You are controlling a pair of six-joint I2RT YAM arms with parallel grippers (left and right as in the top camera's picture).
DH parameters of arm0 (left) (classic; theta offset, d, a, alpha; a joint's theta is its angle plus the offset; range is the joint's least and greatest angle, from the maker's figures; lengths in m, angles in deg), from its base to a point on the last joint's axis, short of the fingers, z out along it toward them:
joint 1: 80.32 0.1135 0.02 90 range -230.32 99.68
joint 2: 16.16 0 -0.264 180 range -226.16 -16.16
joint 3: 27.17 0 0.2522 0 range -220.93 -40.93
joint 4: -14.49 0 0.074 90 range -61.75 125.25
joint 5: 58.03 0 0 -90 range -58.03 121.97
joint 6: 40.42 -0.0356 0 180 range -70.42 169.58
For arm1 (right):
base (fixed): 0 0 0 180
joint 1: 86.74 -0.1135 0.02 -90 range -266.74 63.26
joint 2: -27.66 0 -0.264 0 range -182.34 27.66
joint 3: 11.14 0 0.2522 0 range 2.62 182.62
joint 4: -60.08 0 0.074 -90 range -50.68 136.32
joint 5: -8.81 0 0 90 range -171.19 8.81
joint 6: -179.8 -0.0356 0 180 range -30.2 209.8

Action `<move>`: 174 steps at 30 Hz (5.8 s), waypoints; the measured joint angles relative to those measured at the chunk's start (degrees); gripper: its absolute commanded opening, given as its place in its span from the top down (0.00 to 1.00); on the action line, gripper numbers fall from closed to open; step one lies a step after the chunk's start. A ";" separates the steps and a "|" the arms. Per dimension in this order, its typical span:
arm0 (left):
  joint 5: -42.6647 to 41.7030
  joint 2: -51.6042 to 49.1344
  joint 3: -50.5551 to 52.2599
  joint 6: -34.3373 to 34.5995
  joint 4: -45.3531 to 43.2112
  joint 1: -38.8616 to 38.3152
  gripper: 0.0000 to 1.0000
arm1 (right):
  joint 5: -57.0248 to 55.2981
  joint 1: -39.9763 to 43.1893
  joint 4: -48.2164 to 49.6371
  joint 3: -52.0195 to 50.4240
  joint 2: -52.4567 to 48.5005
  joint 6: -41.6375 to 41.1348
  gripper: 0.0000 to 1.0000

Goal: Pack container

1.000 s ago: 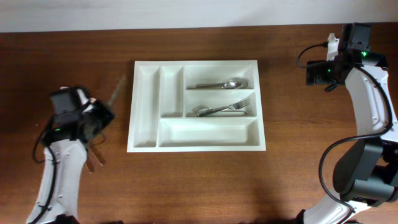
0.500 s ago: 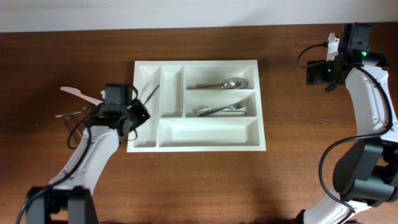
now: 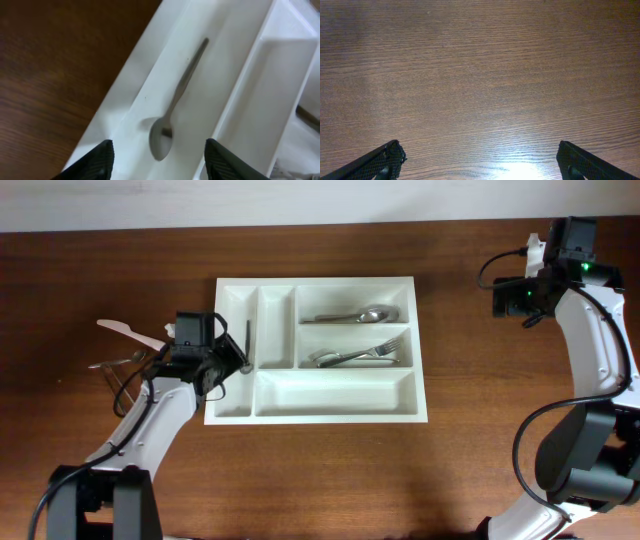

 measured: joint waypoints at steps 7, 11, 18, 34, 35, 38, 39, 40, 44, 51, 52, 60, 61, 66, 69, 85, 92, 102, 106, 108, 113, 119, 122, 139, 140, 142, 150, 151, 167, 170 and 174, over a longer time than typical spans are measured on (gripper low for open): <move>0.50 0.00 -7.30 -0.63 2.71 13.00 0.34 | 0.00 0.00 0.00 0.00 0.00 -0.02 0.01; 3.74 -0.13 -7.78 -6.43 7.30 21.62 0.41 | 0.00 0.00 0.00 0.00 0.00 0.02 0.01; 12.22 -2.86 -7.76 -25.77 7.02 21.97 0.41 | 0.00 0.00 0.00 0.00 0.00 0.00 0.01; 19.45 -15.47 -7.76 -48.72 -1.53 14.64 0.45 | 0.00 0.00 -0.02 0.00 0.00 0.00 0.01; 20.90 -16.22 -7.76 -49.05 -2.43 13.86 0.45 | 0.00 0.00 0.00 0.00 0.00 0.02 0.01; 24.15 -17.14 -7.76 -49.46 -4.15 12.74 0.44 | -0.02 0.00 0.00 0.00 0.00 0.00 0.01; 25.22 -17.14 -7.76 -49.51 -5.16 12.72 0.45 | -0.02 0.00 0.00 0.00 0.00 -0.04 0.01; 25.88 -17.14 -7.78 -49.53 -5.73 12.72 0.45 | 0.00 0.00 0.00 0.00 0.00 0.02 0.01; 28.65 -17.14 -7.78 -49.72 -7.56 12.79 0.47 | -0.02 0.00 0.00 0.00 0.00 -0.02 0.01; 30.08 -19.32 -7.78 -50.14 -10.12 13.81 0.53 | 0.00 0.00 0.00 0.00 0.00 0.04 0.01; 30.08 -20.41 -7.78 -50.14 -10.32 13.81 0.53 | 0.00 0.00 0.00 0.00 0.00 0.00 0.01; 31.10 -22.05 -8.17 -50.12 -12.92 13.75 0.80 | -0.02 0.00 0.00 0.00 0.00 -0.02 0.01; 31.06 -22.21 -8.17 -50.36 -13.20 13.75 0.87 | -0.02 0.00 0.00 0.00 0.00 0.02 0.01; 31.65 -22.67 -8.17 -50.60 -14.95 13.75 0.98 | 0.00 0.00 0.00 0.00 0.00 0.02 0.01; 32.59 -22.67 -8.24 -50.58 -15.87 13.75 0.98 | 0.00 0.00 0.00 0.00 0.00 0.02 0.01; 37.42 -17.86 -20.13 -50.58 -2.25 6.78 0.98 | 0.00 0.00 0.00 0.00 0.00 0.00 0.01; 24.02 -13.57 -25.38 -54.29 10.73 0.57 0.98 | -0.02 0.00 0.00 0.00 0.00 0.02 0.01; 13.33 -13.14 -25.44 -65.22 20.09 -13.75 0.98 | -0.02 0.00 0.00 0.00 0.00 0.02 0.01; 11.93 -13.05 -25.44 -67.21 20.24 -14.21 0.98 | 0.00 0.00 0.00 0.00 0.00 0.00 0.01; 10.12 -13.05 -25.44 -68.32 20.13 -14.10 0.98 | 0.00 0.00 0.00 0.00 0.00 0.04 0.01; 7.21 -13.05 -25.44 -69.81 18.82 -14.10 0.98 | 0.00 0.00 0.00 0.00 0.00 0.00 0.01; 6.75 -13.05 -25.44 -69.85 18.43 -12.81 0.98 | -0.02 0.00 0.00 0.00 0.00 0.02 0.01; 6.16 -13.05 -25.44 -69.88 18.40 -9.60 0.98 | 0.00 0.00 0.00 0.00 0.00 0.02 0.01; 0.85 -13.05 -25.44 -70.44 17.44 -3.96 0.16 | 0.00 0.00 0.00 0.00 0.00 0.02 0.01; 1.77 -13.05 -25.44 -69.61 15.76 -3.89 0.14 | 0.00 0.00 0.00 0.00 0.00 0.04 0.01; 4.87 -13.05 -25.75 -64.81 13.92 -2.95 0.14 | -0.02 0.00 0.00 0.00 0.00 0.02 0.01; 9.09 -13.05 -27.78 -30.93 18.23 11.67 0.06 | 0.00 0.00 0.00 0.00 0.00 0.02 0.01; 8.37 -13.05 -27.78 -29.07 18.27 12.63 0.06 | 0.00 0.00 0.00 0.00 0.00 0.00 0.01; 4.79 -13.05 -27.80 3.08 19.39 17.31 0.01 | -0.02 0.00 0.00 0.00 0.00 0.04 0.01; 10.93 -13.05 -27.80 13.77 20.52 17.31 0.01 | -0.02 0.00 0.00 0.00 0.00 0.04 0.01; 15.45 -15.10 -28.02 23.47 20.61 17.35 0.01 | -0.02 0.00 0.00 0.00 0.00 0.00 0.01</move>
